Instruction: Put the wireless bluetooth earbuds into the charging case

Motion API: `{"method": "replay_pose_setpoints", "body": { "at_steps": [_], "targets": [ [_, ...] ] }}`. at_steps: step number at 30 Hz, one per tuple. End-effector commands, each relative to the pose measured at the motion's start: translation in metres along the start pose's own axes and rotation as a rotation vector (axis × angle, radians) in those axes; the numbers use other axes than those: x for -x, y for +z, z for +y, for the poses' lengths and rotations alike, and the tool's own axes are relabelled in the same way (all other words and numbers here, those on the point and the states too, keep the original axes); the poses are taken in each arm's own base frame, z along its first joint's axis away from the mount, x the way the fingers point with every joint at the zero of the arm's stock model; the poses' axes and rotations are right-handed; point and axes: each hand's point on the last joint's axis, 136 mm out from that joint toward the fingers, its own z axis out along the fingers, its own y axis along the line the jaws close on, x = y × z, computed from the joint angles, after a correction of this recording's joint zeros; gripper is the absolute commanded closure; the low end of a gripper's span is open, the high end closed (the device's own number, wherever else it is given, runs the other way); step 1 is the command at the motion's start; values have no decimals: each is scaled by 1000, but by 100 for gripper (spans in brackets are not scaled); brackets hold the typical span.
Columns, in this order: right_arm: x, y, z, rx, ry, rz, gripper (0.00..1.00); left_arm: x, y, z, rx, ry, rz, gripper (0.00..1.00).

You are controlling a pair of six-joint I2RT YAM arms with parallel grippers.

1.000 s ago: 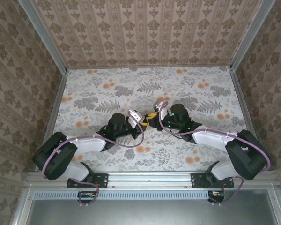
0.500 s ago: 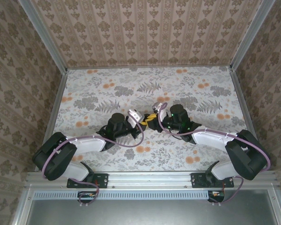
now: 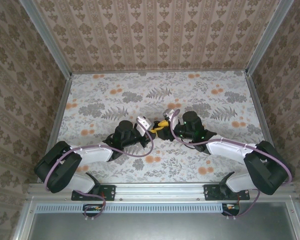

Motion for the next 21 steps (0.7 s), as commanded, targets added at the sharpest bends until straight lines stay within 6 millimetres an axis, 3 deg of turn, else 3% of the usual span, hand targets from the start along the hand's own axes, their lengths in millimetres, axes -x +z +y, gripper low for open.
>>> {"method": "replay_pose_setpoints", "body": {
  "at_steps": [1,7,21],
  "targets": [
    [11,-7,9,19,6,-26,51,18,-3,1,8,44,-57,86],
    [23,-15,14,41,13,-55,44,14,-3,2,11,47,-52,86],
    [43,-47,14,121,173,-87,43,10,-7,-11,-57,80,-114,86]
  ]
}}
